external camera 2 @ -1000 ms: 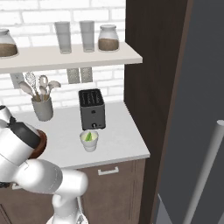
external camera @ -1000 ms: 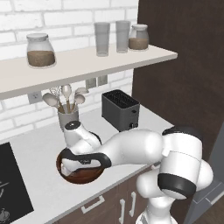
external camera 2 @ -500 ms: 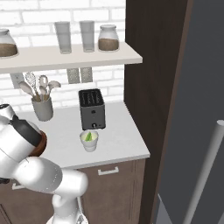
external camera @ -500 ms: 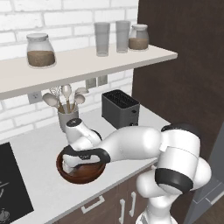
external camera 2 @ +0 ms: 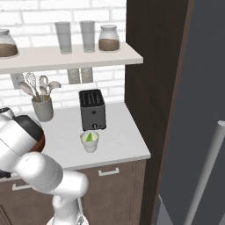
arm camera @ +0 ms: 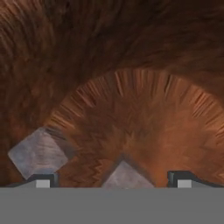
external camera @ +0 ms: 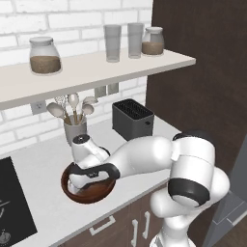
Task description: Grab a lemon wedge from the fridge and one ice cube from the ice bowl, and put them in the glass of lemonade.
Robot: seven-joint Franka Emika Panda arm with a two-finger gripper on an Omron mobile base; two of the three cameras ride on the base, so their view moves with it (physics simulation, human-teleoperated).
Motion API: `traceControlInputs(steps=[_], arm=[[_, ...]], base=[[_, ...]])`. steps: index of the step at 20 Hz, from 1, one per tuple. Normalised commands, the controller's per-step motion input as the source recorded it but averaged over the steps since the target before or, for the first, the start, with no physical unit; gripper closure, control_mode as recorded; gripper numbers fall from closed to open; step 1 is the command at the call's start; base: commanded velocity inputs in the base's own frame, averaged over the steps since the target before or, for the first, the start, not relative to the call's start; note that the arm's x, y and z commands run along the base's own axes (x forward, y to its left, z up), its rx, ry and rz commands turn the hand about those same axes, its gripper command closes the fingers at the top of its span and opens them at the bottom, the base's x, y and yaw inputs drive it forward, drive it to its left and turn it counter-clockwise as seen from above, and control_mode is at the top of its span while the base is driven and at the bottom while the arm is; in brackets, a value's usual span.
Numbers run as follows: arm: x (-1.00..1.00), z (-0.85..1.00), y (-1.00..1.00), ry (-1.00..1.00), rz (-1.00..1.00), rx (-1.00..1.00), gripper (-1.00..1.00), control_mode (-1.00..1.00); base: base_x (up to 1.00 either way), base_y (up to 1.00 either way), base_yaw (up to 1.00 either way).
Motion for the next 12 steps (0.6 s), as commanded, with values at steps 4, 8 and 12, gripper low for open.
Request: traceControlInputs(steps=[4,8,12], arm=[[0.00,-0.10,0.00,0.00,0.00,0.00,-1.00,-1.00],[-0.09,0.00,-0.03,0.00,0.00,0.00,-1.00,-1.00],[-0.09,-0.01,-0.02,0.00,0.00,0.00,-1.00,-1.00]], base=[[0.00,0.00,0.00],[0.00,0.00,0.00],[0.00,0.00,0.00]])
